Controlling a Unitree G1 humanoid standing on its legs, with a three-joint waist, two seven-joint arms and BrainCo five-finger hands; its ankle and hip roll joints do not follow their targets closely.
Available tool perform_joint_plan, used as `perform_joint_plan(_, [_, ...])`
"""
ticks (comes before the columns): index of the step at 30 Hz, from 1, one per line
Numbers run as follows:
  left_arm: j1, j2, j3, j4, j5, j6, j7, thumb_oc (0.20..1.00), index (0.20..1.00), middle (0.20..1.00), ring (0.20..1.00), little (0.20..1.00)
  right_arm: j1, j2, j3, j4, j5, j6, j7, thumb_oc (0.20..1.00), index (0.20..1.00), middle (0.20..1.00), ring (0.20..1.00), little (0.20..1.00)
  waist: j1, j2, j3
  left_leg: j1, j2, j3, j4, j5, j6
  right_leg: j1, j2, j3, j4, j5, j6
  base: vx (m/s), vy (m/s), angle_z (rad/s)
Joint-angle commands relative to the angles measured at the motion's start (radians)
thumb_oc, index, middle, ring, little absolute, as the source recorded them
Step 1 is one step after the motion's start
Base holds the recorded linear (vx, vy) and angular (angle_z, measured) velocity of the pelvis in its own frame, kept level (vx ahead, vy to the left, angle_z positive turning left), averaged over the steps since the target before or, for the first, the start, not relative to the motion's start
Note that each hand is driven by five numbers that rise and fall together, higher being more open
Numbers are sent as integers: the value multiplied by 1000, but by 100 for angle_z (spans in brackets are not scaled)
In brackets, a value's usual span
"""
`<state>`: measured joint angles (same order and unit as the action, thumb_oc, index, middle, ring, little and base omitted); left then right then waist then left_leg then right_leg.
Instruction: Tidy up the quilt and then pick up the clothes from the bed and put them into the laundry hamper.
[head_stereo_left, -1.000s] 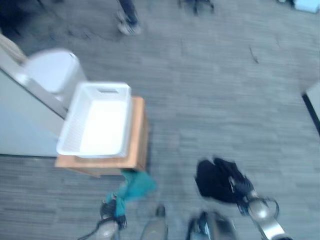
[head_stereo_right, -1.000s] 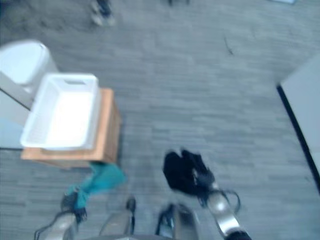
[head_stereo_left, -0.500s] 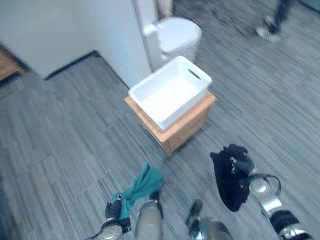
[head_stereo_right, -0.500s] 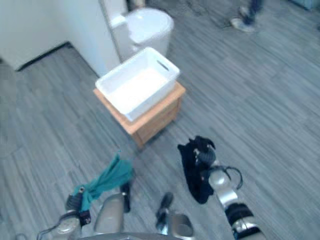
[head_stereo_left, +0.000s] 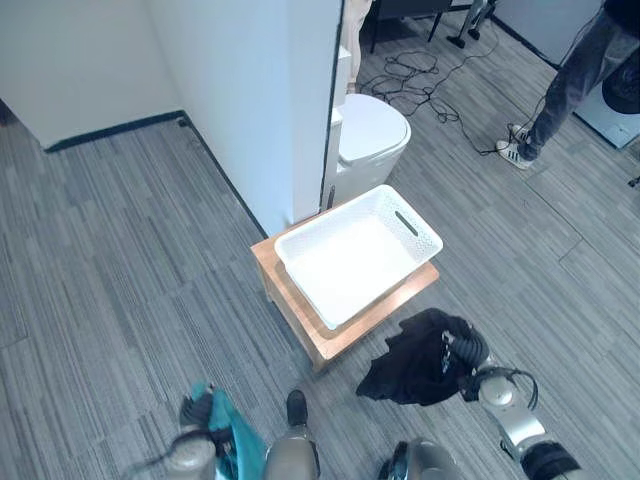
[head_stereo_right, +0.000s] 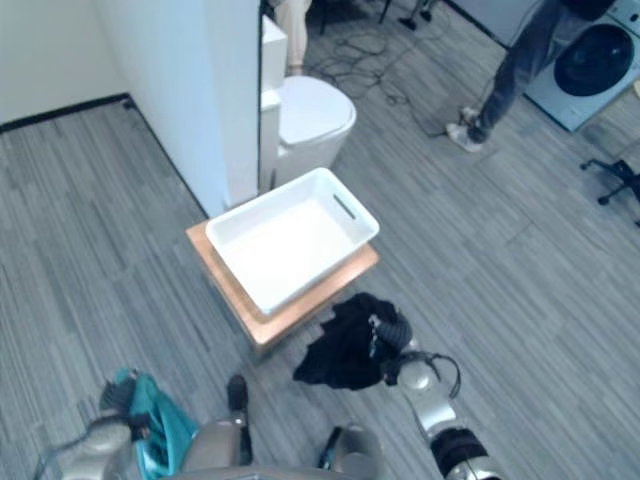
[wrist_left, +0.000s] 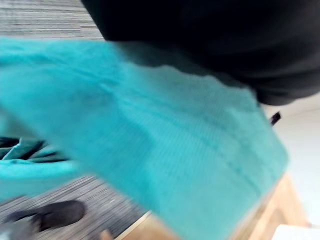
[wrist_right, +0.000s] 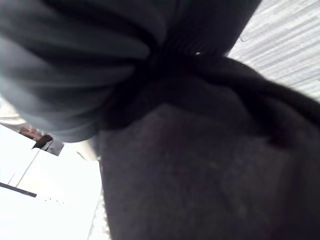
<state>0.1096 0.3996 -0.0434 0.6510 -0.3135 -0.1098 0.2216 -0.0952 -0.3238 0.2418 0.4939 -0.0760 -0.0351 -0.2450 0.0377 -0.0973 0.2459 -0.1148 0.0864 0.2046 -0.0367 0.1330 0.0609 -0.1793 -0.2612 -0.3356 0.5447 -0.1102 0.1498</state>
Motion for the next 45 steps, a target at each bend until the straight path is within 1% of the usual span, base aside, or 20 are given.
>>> perform_joint_plan(1, [-26, 39, 11, -75, -45, -65, 23, 200, 200, 200, 200, 200, -94, -101, -104, -120, 33, -68, -65, 200, 200, 200, 200, 200, -18, -23, 43, 97, 75, -32, -50, -112, -139, 80, 44, 124, -328, 67, 57, 381, -269, 58])
perform_joint_plan(2, [-26, 39, 10, -75, -45, -65, 23, 200, 200, 200, 200, 200, -93, -102, -105, -121, 33, -67, -65, 200, 200, 200, 200, 200, -19, -21, 42, 95, 77, -34, -51, -109, -140, 83, 46, 120, -337, 73, 56, 452, -344, 95])
perform_joint_plan(3, [-46, 34, 10, -82, -57, -65, 35, 200, 200, 200, 200, 200, -73, -155, -137, -162, 24, -60, -75, 200, 200, 200, 200, 200, -57, -31, 43, 98, 66, -105, -51, -130, -156, 76, 57, 331, -452, 76, 61, 364, -221, 104])
perform_joint_plan(4, [-42, 37, 4, -89, -50, -73, 19, 200, 200, 200, 200, 200, -38, -170, -167, -200, 23, -58, -67, 200, 200, 200, 200, 200, -57, -39, 41, 96, 51, -151, -46, -136, -157, 97, 50, 397, -470, 69, 58, 445, -307, 174])
perform_joint_plan(7, [-40, 39, 12, -111, -48, -66, 14, 200, 200, 200, 200, 200, -30, -189, -183, -244, 6, -62, -70, 200, 200, 200, 200, 200, -55, -40, 33, 94, 46, -166, -48, -133, -162, 95, 46, 387, -467, 84, 62, 135, -131, 194])
perform_joint_plan(8, [-14, 35, 34, -116, -44, -67, 15, 200, 200, 200, 200, 200, -30, -222, -212, -305, -25, -63, -74, 200, 200, 200, 200, 200, -56, -36, 16, 100, 63, -184, -49, -142, -172, 96, 51, 355, -476, 93, 60, 254, -297, 103])
perform_joint_plan(10, [34, 12, 71, -118, -50, -70, 13, 200, 200, 200, 200, 200, -40, -271, -261, -409, -63, -83, -79, 200, 200, 200, 200, 200, -55, -30, 1, 105, 89, -189, -50, -137, -186, 121, 66, 335, -524, 92, 49, 286, -313, 44])
perform_joint_plan(13, [86, -31, 99, -98, -70, -70, 15, 200, 200, 200, 200, 200, -87, -313, -275, -537, -86, -112, -86, 200, 200, 200, 200, 200, -48, -4, 3, 100, 127, -202, -51, -120, -212, 150, 93, 310, -584, 97, 37, 152, -216, -2])
perform_joint_plan(16, [87, -53, 99, -86, -86, -79, 21, 200, 200, 200, 200, 200, -234, -366, -202, -619, -95, -135, -79, 200, 200, 200, 200, 200, -32, 28, 23, 60, 154, -199, -51, -70, -246, 146, 112, 285, -632, 96, 30, -26, -103, -27])
perform_joint_plan(17, [77, -60, 92, -85, -95, -84, 26, 200, 200, 200, 200, 200, -283, -391, -177, -634, -97, -140, -84, 200, 200, 200, 200, 200, -28, 37, 32, 42, 158, -177, -51, -50, -248, 141, 107, 268, -632, 91, 30, -90, -42, -1])
perform_joint_plan(19, [77, -70, 78, -102, -125, -88, 17, 200, 200, 200, 200, 200, -374, -426, -117, -662, -96, -134, -80, 200, 200, 200, 200, 200, -33, 42, 42, 47, 153, -65, -27, -58, -221, 141, 90, 221, -632, 87, 25, -118, -93, 28])
perform_joint_plan(21, [66, -68, 55, -115, -134, -86, 13, 200, 200, 200, 200, 200, -472, -426, -53, -678, -102, -124, -81, 200, 200, 200, 200, 200, -37, 36, 50, 24, 96, -13, 97, -145, -190, 133, 81, 190, -632, 94, 6, -173, -130, 39])
perform_joint_plan(22, [66, -69, 56, -115, -134, -86, 12, 200, 200, 200, 200, 200, -473, -426, -52, -677, -102, -124, -81, 200, 200, 200, 200, 200, -38, 36, 49, 21, 96, -13, 99, -145, -190, 131, 81, 190, -632, 94, 6, -96, -99, 46])
perform_joint_plan(23, [59, -55, 43, -107, -125, -74, -1, 200, 200, 200, 200, 200, -522, -447, -27, -674, -116, -114, -67, 200, 200, 200, 200, 200, -45, 50, 38, 28, 72, 36, 105, -162, -178, 127, 92, 157, -632, 91, -3, 30, -40, 77])
perform_joint_plan(24, [69, -51, 43, -112, -118, -65, -11, 200, 200, 200, 200, 200, -533, -463, -18, -673, -130, -104, -56, 200, 200, 200, 200, 200, -49, 61, 29, 47, 71, 50, 75, -155, -173, 133, 103, 147, -632, 91, -5, 80, -25, 102])
perform_joint_plan(27, [73, -37, 40, -139, -107, -64, -27, 200, 200, 200, 200, 200, -512, -455, -18, -632, -162, -76, -42, 200, 200, 200, 200, 200, -59, 67, 23, 90, 77, 48, -8, -107, -180, 152, 106, 118, -632, 100, -3, 71, 14, 64])
perform_joint_plan(31, [82, -30, 58, -186, -106, -75, -22, 200, 200, 200, 200, 200, -471, -448, -19, -594, -191, -58, -28, 200, 200, 200, 200, 200, -63, 70, 22, 113, 85, 48, -39, -104, -183, 159, 102, 119, -630, 108, 3, 20, 10, 19])
perform_joint_plan(39, [118, -3, 117, -378, -81, -109, -29, 200, 200, 200, 200, 200, -285, -434, -106, -582, -194, -61, -18, 200, 200, 200, 200, 200, -71, 88, 33, 123, 92, 42, -49, -97, -192, 166, 89, 120, -627, 111, 9, -1, 3, -1])
perform_joint_plan(40, [96, 16, 106, -383, -26, -111, -1, 200, 200, 200, 200, 200, -262, -411, -103, -599, -195, -65, -10, 200, 200, 200, 200, 200, -83, 89, 35, 124, 94, 46, -49, -97, -194, 163, 88, 122, -627, 112, 11, -7, 25, -9])
perform_joint_plan(45, [3, 29, 131, -432, -50, -125, 7, 200, 200, 200, 200, 200, -140, -387, -134, -602, -229, -60, 7, 200, 200, 200, 200, 200, -106, 101, 34, 134, 97, 54, -51, -97, -200, 165, 85, 129, -627, 114, 14, 5, 13, -16])
